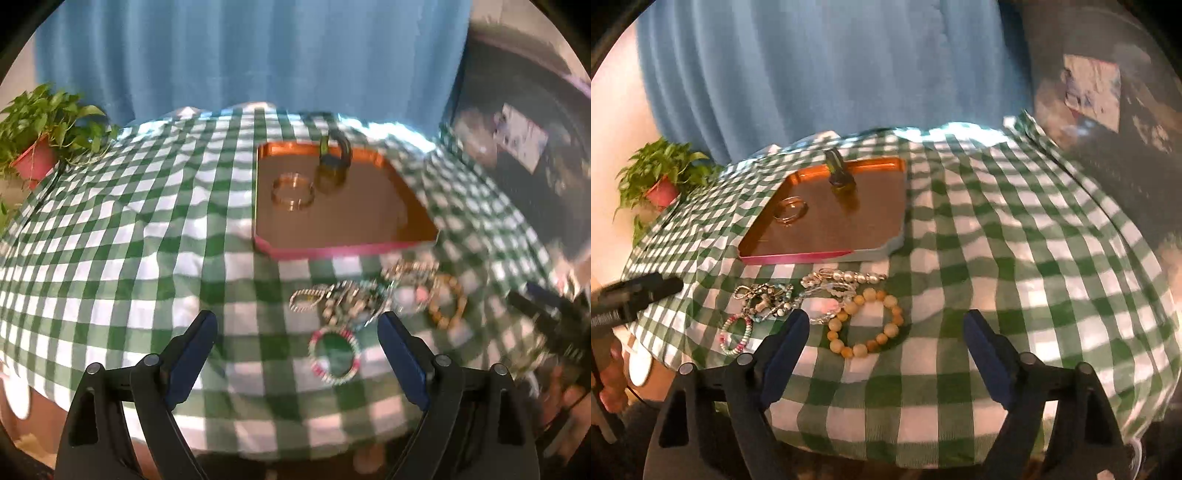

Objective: Organize jewelry
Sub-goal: 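Open and lift both tools away from the tray, then grasp the wooden bead bracelet with the right tool while the left tool grasps the pink bracelet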

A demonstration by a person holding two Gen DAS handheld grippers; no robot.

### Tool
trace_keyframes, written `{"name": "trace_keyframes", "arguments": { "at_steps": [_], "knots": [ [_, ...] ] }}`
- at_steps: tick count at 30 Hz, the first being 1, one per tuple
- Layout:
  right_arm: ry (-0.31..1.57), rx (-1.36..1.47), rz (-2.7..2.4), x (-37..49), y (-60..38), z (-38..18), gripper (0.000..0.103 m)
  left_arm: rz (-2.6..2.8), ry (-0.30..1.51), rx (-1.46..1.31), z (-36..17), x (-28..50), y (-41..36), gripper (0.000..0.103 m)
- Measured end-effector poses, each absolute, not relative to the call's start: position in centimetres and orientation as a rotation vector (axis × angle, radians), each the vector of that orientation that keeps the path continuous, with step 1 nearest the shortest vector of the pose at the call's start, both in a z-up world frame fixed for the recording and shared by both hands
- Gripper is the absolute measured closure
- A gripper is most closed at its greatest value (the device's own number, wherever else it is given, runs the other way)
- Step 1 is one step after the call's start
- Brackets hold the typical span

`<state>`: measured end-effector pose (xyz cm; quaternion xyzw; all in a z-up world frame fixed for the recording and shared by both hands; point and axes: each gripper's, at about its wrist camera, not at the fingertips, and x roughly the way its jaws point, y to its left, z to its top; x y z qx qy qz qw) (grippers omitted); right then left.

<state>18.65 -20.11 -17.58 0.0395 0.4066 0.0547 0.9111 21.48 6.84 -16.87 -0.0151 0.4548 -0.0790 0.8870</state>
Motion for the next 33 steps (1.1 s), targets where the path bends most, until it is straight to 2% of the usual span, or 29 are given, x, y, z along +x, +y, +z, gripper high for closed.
{"name": "trace_keyframes", "arguments": {
  "at_steps": [9, 13, 15, 18, 20, 21, 22, 25, 27, 29, 33],
  "knots": [
    [0.693, 0.086, 0.091, 15.7, -21.4, -16.9, 0.021, -0.194, 0.774, 0.006, -18.8, 17.7, 7.8, 0.015],
    [0.684, 0.09, 0.074, 13.3, -21.0, -15.7, 0.022, -0.252, 0.812, -0.092, -18.8, 16.4, 7.9, 0.016],
    [0.699, 0.067, 0.082, 13.3, -20.5, -15.3, 0.022, -0.252, 0.803, -0.055, -18.9, 16.3, 7.0, 0.018],
    [0.69, 0.022, 0.103, 14.7, -19.7, -15.5, 0.023, -0.252, 0.812, 0.007, -20.4, 17.5, 5.8, 0.029],
    [0.661, 0.005, 0.104, 15.9, -19.5, -16.5, 0.023, -0.247, 0.84, -0.005, -22.1, 18.5, 5.6, 0.047],
    [0.643, 0.012, 0.108, 16.5, -19.6, -17.4, 0.023, -0.24, 0.869, -0.018, -23.2, 19.3, 5.6, 0.062],
    [0.639, 0.026, 0.12, 17.1, -19.7, -18.5, 0.026, -0.231, 0.892, -0.019, -23.8, 19.7, 5.5, 0.074],
    [0.745, 0.08, 0.184, 19.8, -20.2, -20.6, 0.063, -0.217, 0.928, 0.002, -24.5, 20.9, 5.3, 0.076],
    [0.758, 0.04, 0.191, 20.8, -20.1, -20.9, 0.063, -0.241, 0.946, 0.015, -24.5, 21.4, 5.0, 0.076],
    [0.78, -0.022, 0.213, 22.1, -19.7, -21.3, 0.074, -0.246, 0.944, 0.049, -24.8, 21.8, 4.6, 0.076],
    [0.85, -0.072, 0.218, 23.7, -19.3, -23.1, 0.075, -0.247, 0.923, 0.086, -24.9, 22.2, 3.9, 0.076]
  ]
}}
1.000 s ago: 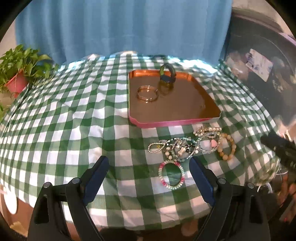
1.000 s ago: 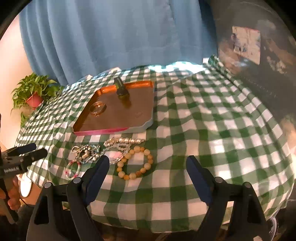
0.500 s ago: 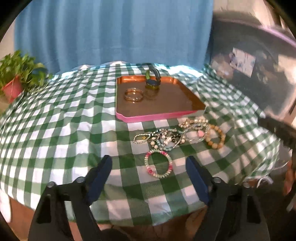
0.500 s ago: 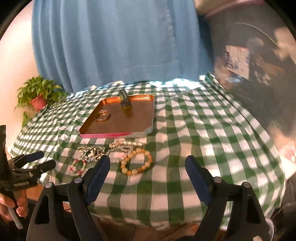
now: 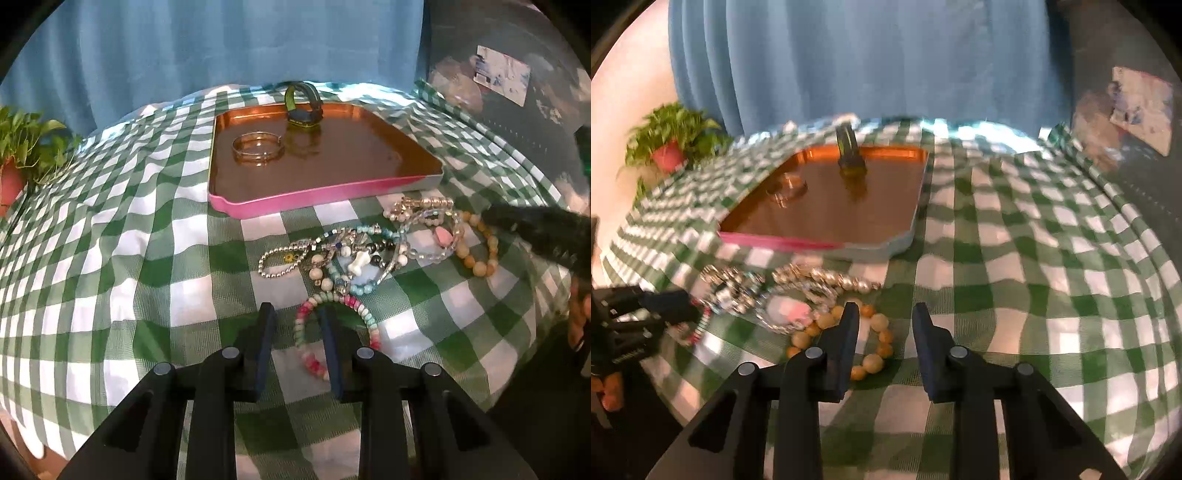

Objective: Organize jewelry
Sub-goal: 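Grasp the wooden bead bracelet with the right tool while the left tool grasps the pink bracelet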

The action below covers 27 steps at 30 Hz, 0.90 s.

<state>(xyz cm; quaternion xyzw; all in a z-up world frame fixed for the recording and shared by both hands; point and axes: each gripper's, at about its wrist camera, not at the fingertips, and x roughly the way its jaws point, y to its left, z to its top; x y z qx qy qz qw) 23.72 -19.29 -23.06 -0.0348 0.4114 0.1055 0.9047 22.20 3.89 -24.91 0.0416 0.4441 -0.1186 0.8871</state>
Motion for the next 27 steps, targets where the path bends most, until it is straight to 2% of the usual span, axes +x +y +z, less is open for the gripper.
{"name": "trace_keyframes", "arguments": {
  "at_steps": [2, 4, 6, 7, 8, 15, 21, 22, 25, 26, 27],
  "knots": [
    [0.904, -0.08, 0.217, 24.3, -19.0, -24.1, 0.075, -0.242, 0.921, 0.085, -24.9, 22.3, 3.8, 0.079],
    [0.921, -0.134, 0.206, 24.2, -18.2, -24.7, 0.075, -0.236, 0.912, 0.108, -24.9, 22.1, 3.7, 0.095],
    [0.91, -0.173, 0.197, 23.7, -17.8, -24.8, 0.076, -0.167, 0.885, 0.173, -24.9, 21.8, 3.5, 0.096],
    [0.91, -0.165, 0.201, 23.7, -17.9, -24.8, 0.083, -0.165, 0.883, 0.179, -24.9, 21.9, 3.6, 0.096],
    [0.913, -0.15, 0.207, 23.7, -18.0, -24.8, 0.094, -0.177, 0.889, 0.161, -24.8, 21.9, 3.9, 0.096],
    [0.877, -0.046, 0.218, 21.8, -19.6, -23.2, 0.094, -0.155, 0.936, -0.003, -24.6, 20.9, 6.5, 0.096],
    [0.91, -0.108, 0.208, 20.7, -18.6, -24.3, 0.094, -0.126, 0.901, 0.107, -24.8, 19.9, 5.0, 0.094],
    [0.911, -0.113, 0.207, 20.8, -18.5, -24.3, 0.093, -0.124, 0.905, 0.084, -24.8, 20.1, 5.2, 0.094],
    [0.908, -0.124, 0.208, 21.2, -18.4, -24.7, 0.069, -0.163, 0.934, -0.052, -24.8, 20.8, 6.8, 0.094],
    [0.909, -0.135, 0.212, 21.3, -18.1, -24.8, 0.064, -0.177, 0.939, -0.09, -24.8, 21.0, 7.3, 0.094],
    [0.906, -0.148, 0.209, 21.4, -17.8, -24.9, 0.064, -0.192, 0.944, -0.117, -24.8, 21.2, 7.7, 0.096]
  ]
}}
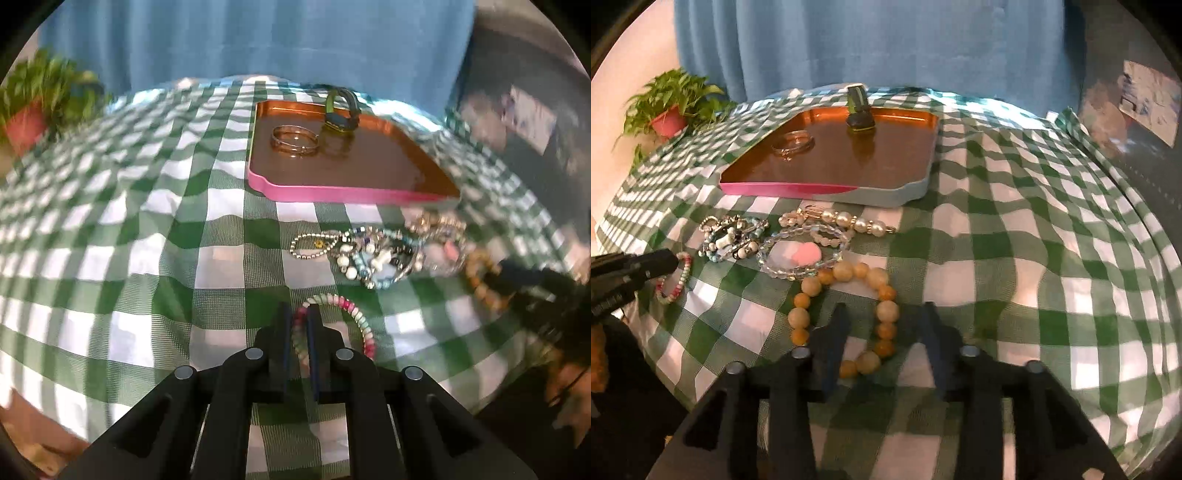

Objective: Organize jewelry
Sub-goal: 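Grasp the wooden bead bracelet with the right tool while the left tool grasps the pink bracelet, then lower the wooden bracelet onto the tray with the right tool while the left tool lowers the pink one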

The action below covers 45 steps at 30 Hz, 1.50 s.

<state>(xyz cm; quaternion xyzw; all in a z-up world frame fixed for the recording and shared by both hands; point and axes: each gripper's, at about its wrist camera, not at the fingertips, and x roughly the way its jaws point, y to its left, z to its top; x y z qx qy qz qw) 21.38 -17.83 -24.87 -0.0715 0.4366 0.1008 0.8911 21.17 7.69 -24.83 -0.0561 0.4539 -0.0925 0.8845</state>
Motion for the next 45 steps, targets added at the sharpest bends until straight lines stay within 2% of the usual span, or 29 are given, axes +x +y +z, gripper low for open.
{"name": "trace_keyframes", "arguments": {
  "at_steps": [1, 3, 4, 11, 18, 29, 38, 45],
  "knots": [
    [0.899, -0.161, 0.209, 21.4, -17.6, -24.9, 0.064, -0.195, 0.947, -0.113, -24.8, 21.3, 7.7, 0.096],
    [0.895, -0.16, 0.221, 21.6, -17.4, -24.9, 0.073, -0.191, 0.943, -0.074, -24.7, 21.2, 7.2, 0.097],
    [0.896, -0.155, 0.209, 21.8, -17.5, -24.8, 0.092, -0.178, 0.936, -0.042, -24.7, 21.0, 6.8, 0.097],
    [0.893, -0.099, 0.204, 21.7, -18.1, -24.0, 0.092, -0.137, 0.937, -0.065, -23.8, 20.9, 6.4, 0.097],
    [0.784, -0.113, 0.186, 19.8, -16.8, -20.5, 0.092, -0.108, 0.925, -0.057, -21.0, 19.7, 5.1, 0.097],
    [0.756, -0.001, 0.095, 17.4, -18.8, -16.2, 0.092, -0.075, 0.792, -0.004, -13.0, 16.1, 4.2, 0.097],
    [0.683, -0.026, 0.161, 13.6, -18.1, -10.7, 0.092, -0.124, 0.697, 0.008, -6.8, 11.9, 3.0, 0.097],
    [0.637, 0.0, 0.21, 11.8, -17.2, -7.7, 0.092, -0.174, 0.646, 0.033, -3.8, 10.6, 1.6, 0.097]
  ]
}}
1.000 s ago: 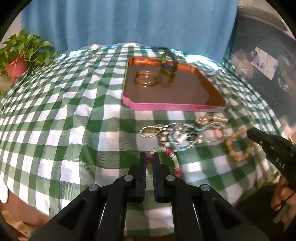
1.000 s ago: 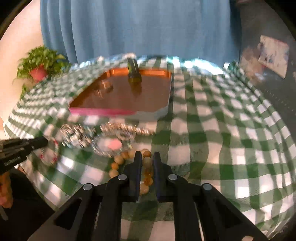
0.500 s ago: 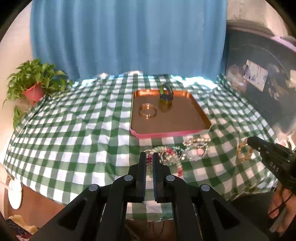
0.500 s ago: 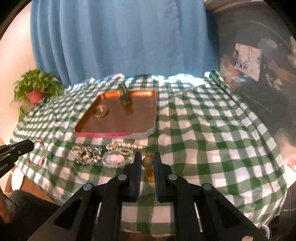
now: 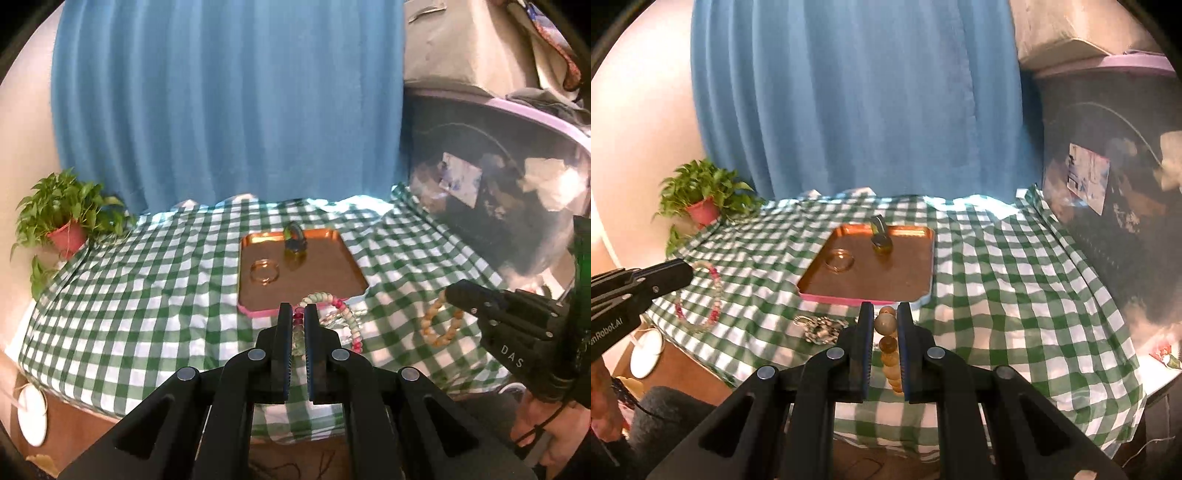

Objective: Organize jewelry
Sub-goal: 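Lower the wooden bracelet onto the tray with the right tool while the left tool lowers the pink one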

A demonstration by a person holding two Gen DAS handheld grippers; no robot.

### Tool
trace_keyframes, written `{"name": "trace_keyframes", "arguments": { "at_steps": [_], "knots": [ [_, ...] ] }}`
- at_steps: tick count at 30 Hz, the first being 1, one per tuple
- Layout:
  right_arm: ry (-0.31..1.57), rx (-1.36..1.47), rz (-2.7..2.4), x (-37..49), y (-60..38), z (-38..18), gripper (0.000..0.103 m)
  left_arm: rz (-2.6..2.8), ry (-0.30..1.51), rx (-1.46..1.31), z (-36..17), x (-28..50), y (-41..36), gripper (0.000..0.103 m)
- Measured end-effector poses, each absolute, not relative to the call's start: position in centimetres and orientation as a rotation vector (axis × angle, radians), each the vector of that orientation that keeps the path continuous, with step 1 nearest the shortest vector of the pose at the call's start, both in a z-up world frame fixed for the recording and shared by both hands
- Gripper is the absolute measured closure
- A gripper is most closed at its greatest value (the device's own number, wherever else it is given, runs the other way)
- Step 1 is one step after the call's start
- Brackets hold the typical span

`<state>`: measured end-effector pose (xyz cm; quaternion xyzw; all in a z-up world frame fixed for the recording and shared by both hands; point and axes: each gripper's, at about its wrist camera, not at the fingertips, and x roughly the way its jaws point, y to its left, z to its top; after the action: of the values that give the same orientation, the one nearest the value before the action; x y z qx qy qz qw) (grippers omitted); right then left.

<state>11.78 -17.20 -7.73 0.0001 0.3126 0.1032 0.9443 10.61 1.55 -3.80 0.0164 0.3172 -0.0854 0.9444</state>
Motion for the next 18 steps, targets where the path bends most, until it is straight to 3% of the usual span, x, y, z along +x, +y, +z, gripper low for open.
{"name": "trace_keyframes", "arguments": {
  "at_steps": [10, 18],
  "knots": [
    [0.625, 0.055, 0.339, 13.3, -16.7, -5.6, 0.092, -0.291, 0.624, -0.096, -3.0, 14.0, 3.9, 0.097],
    [0.613, 0.066, 0.394, 16.8, -16.4, -5.7, 0.092, -0.287, 0.616, -0.033, -4.2, 18.0, 4.2, 0.097]
  ]
}}
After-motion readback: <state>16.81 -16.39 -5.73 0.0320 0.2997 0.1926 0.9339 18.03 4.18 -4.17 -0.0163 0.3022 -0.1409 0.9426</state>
